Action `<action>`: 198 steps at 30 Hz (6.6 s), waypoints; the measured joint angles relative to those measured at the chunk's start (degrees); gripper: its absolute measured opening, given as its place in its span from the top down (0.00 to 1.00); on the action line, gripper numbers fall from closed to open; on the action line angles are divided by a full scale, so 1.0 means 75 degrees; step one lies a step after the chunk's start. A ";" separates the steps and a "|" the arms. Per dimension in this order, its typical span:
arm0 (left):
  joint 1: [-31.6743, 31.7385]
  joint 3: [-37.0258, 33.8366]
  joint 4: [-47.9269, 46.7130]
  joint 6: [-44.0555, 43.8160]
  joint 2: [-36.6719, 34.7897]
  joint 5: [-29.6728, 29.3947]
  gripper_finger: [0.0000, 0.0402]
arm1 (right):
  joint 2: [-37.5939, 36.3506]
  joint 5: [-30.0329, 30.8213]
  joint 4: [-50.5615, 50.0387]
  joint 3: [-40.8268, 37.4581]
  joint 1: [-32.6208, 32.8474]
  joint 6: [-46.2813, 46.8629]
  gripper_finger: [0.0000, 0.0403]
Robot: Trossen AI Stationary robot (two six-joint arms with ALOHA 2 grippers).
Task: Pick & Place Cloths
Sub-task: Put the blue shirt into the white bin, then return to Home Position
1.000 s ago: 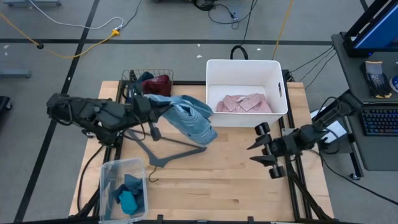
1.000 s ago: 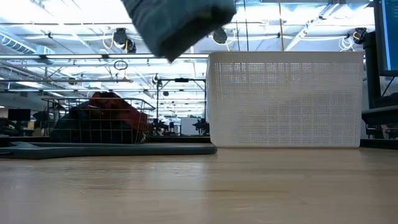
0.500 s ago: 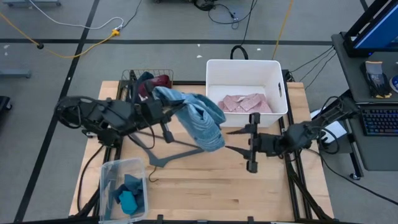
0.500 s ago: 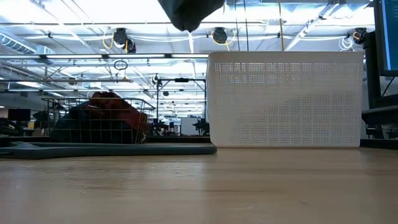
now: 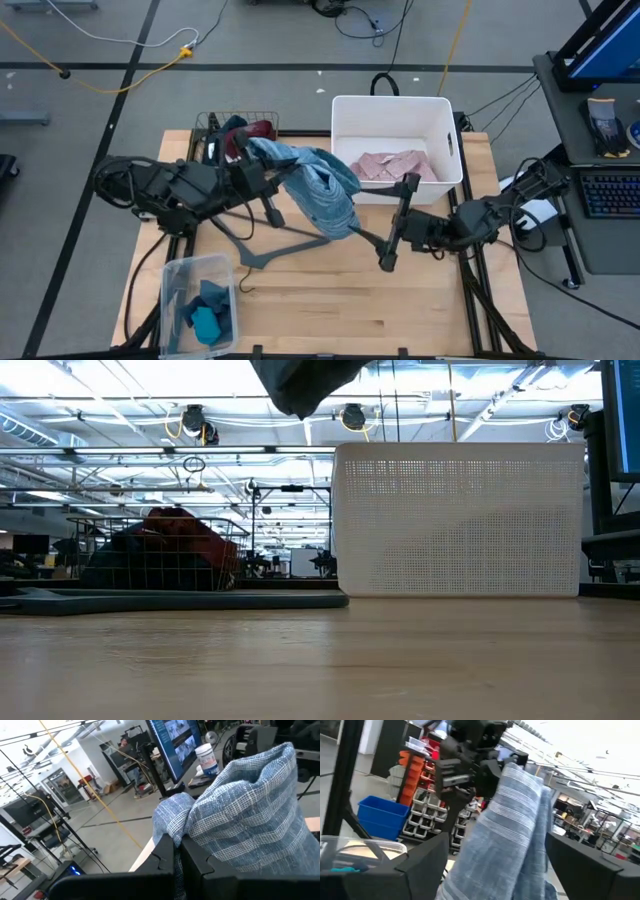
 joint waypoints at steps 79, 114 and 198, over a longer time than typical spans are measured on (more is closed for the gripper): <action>-0.0633 0.0000 -0.0028 -0.0294 0.0385 -0.3403 0.48 | -0.1181 0.0448 -0.2274 0.0358 -0.2178 -0.0526 0.97; 0.2493 -0.0154 -0.6440 -0.6653 0.0393 -0.0090 0.48 | -0.0064 0.0524 -0.5345 -0.0822 -0.6017 -0.3994 0.97; 0.0424 -0.7338 0.3425 -0.5292 -0.3174 0.3492 0.48 | -0.4220 -0.6594 -0.5529 -0.2664 -0.3007 0.5171 0.68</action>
